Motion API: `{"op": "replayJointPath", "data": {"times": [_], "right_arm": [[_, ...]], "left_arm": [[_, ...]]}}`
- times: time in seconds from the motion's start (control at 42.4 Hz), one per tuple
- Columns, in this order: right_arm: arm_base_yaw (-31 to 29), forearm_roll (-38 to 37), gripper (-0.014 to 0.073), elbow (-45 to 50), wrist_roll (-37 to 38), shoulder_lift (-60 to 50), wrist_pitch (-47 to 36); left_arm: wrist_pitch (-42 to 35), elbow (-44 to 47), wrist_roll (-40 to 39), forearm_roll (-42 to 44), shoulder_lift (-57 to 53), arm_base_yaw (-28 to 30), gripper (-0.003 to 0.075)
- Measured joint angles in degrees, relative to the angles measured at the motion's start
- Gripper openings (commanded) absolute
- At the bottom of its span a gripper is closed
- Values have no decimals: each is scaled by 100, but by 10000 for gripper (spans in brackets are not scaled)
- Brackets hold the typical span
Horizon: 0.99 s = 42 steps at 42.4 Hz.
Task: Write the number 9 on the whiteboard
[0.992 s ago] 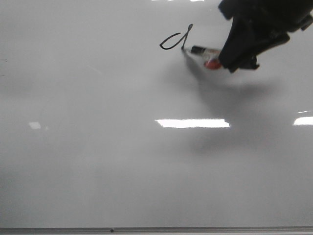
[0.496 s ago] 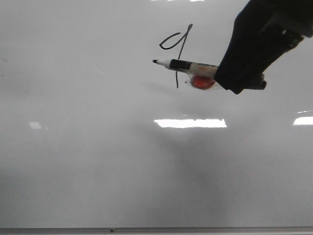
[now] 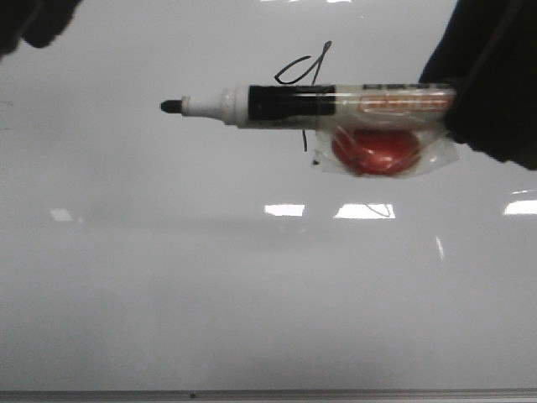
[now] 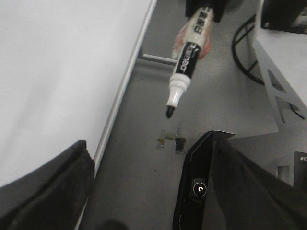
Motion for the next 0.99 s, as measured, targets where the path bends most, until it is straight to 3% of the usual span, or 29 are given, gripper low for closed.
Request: {"op": "replayJointPath", "data": {"times": [0.189,0.425,0.874,0.992], "right_arm": [[7,128,-58,0,-12,-15,93],[7,140,-58,0,-12,-15,93],[7,150,-53,0,-12,-15,95],[7,130,15,0,-39,-15,84]], "left_arm": [[-121,-298,4,-9,682,-709,504],[-458,-355,4,-22,1271,-1042,481],[-692,-355,4,-159,1412,-1093,107],[-671,-355,30,-168,1412,-1102,35]]}}
